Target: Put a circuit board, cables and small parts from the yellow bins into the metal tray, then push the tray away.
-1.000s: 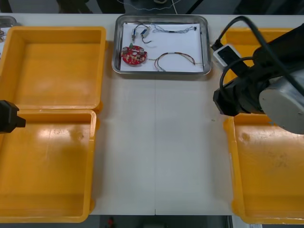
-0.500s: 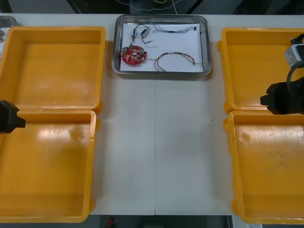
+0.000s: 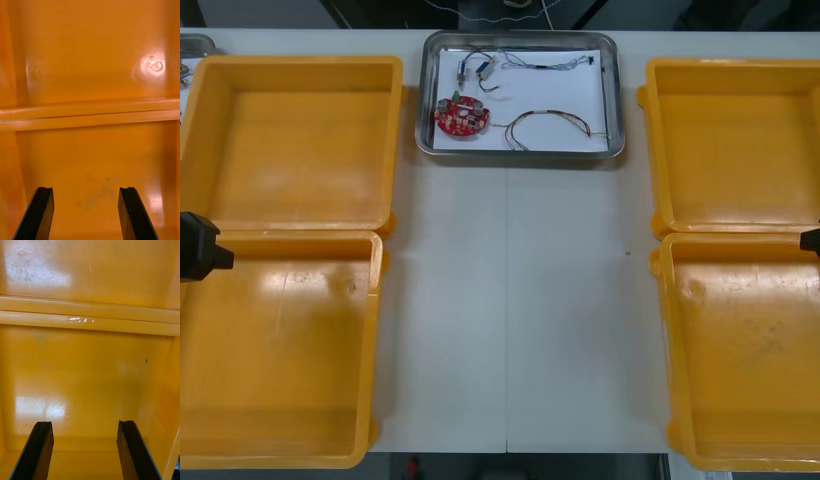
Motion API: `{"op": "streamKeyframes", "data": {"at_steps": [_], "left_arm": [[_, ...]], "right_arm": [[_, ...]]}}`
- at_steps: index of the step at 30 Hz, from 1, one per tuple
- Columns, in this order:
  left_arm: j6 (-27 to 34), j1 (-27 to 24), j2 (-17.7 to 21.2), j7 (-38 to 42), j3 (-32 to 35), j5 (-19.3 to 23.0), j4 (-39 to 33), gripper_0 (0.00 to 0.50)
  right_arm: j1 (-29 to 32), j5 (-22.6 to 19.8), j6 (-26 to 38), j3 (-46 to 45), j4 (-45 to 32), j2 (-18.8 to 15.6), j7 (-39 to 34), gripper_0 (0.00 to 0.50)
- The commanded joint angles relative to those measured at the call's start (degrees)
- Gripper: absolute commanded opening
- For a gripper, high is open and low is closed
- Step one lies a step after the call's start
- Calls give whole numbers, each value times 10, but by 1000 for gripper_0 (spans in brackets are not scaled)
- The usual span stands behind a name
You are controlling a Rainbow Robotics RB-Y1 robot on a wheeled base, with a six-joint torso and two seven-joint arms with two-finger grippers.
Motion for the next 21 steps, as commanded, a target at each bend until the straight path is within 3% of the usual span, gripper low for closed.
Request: {"op": "streamKeyframes", "data": {"at_steps": [1,21], "left_arm": [[4,7,23,-30,16,4,-16,500],[4,7,23,-30,16,4,-16,500]], "right_arm": [[19,-15,1,-26,6,-19,-18,500],[24,-42,1,-29,76,-29,-27,500]]}}
